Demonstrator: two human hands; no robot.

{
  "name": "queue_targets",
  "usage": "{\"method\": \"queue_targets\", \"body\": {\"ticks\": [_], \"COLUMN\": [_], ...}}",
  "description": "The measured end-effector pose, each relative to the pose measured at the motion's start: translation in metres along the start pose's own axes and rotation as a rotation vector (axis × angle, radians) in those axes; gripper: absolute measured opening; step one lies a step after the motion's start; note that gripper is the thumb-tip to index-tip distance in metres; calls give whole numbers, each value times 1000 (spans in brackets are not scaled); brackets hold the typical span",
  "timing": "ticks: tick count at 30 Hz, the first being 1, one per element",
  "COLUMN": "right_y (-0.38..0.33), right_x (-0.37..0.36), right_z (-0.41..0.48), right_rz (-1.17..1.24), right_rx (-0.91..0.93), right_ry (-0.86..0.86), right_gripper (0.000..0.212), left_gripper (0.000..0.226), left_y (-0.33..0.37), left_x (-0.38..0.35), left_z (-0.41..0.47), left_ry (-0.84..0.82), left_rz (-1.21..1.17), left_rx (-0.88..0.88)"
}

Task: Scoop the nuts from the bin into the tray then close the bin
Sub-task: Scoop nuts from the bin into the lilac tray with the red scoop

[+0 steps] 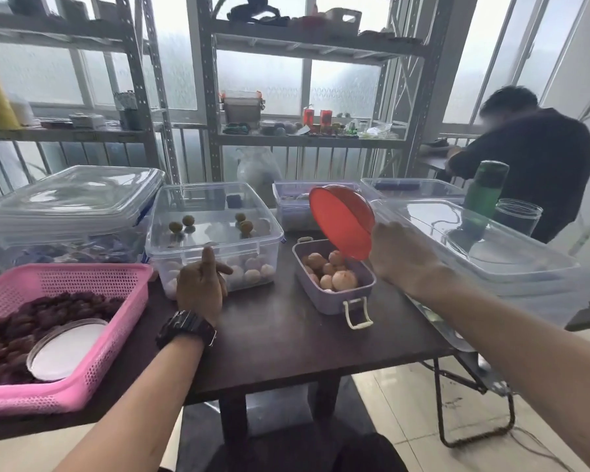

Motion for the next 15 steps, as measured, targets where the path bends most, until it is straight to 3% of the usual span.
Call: {"method": "queue_targets", "body": {"ticks": [5,9,15], "right_y": [-23,-59,-124], "right_x": [6,1,-31], "right_z": [27,64,113], "right_rz": [22,101,153], "right_rx": [3,118,160], "right_ry": [43,100,-5], "right_gripper": [26,28,25], "left_gripper": [73,76,69], "left_y": [-3,-2,-2], "left_x": [-3,-2,-3], "left_z": [2,0,-1], "left_ry": [-37,-63,-56], "left_rz": [-54,-54,-49], "left_rx": [44,42,53]}}
Point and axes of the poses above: each hand's wrist, its own z-axis towards the middle knuckle, its own x-axis out of the back of the hand, y = z × x, the point moved 2 cm from there along z, towards the middle knuckle, and after that the axes turned 15 degrees about z, right-handed, at the moved point
